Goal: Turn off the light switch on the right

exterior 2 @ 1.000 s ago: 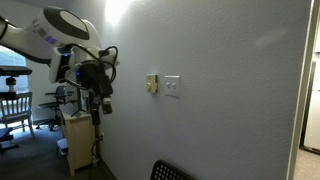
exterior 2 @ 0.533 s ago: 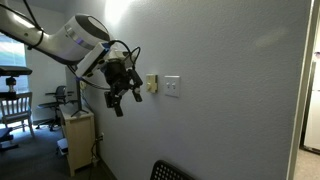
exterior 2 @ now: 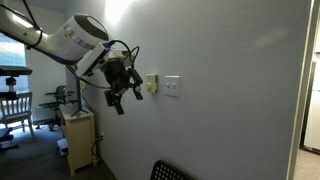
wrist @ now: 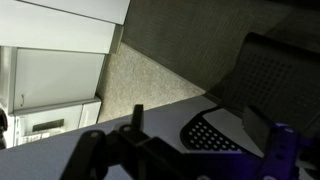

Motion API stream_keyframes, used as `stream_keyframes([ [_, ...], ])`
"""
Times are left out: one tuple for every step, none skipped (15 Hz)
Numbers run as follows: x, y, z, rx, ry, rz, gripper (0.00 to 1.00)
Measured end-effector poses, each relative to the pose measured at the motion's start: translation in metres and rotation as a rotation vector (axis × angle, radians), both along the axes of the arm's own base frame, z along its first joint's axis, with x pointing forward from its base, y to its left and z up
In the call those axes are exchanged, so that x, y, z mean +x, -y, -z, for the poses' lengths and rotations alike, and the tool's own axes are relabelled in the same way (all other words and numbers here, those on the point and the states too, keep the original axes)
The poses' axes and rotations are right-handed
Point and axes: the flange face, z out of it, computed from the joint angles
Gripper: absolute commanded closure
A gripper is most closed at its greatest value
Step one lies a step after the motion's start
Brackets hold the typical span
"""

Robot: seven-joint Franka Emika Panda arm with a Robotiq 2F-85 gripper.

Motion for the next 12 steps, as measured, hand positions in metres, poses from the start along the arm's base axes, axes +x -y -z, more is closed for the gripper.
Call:
stream_keyframes([
  [0.002, -0.002, -0.002, -0.009, 0.021, -0.023, 0.0],
  [0.005, -0.005, -0.005, -0.02, 0.044, -0.052, 0.0],
  [0.009, -0.007, -0.007, -0.028, 0.067, -0.085, 0.0],
  [0.013, -0.009, -0.01, -0.038, 0.092, -0.124, 0.0],
  [0.017, -0.011, -0.013, -0.048, 0.118, -0.163, 0.0],
  [0.022, -0.013, -0.016, -0.057, 0.141, -0.205, 0.0],
  [0.026, -0.014, -0.019, -0.067, 0.162, -0.252, 0.0],
  [0.031, -0.016, -0.022, -0.072, 0.181, -0.301, 0.0],
  [0.035, -0.018, -0.025, -0.076, 0.198, -0.354, 0.0],
  [0.04, -0.02, -0.028, -0.074, 0.213, -0.408, 0.0],
  [0.044, -0.022, -0.03, -0.066, 0.226, -0.461, 0.0],
  [0.049, -0.023, -0.031, -0.055, 0.239, -0.512, 0.0],
])
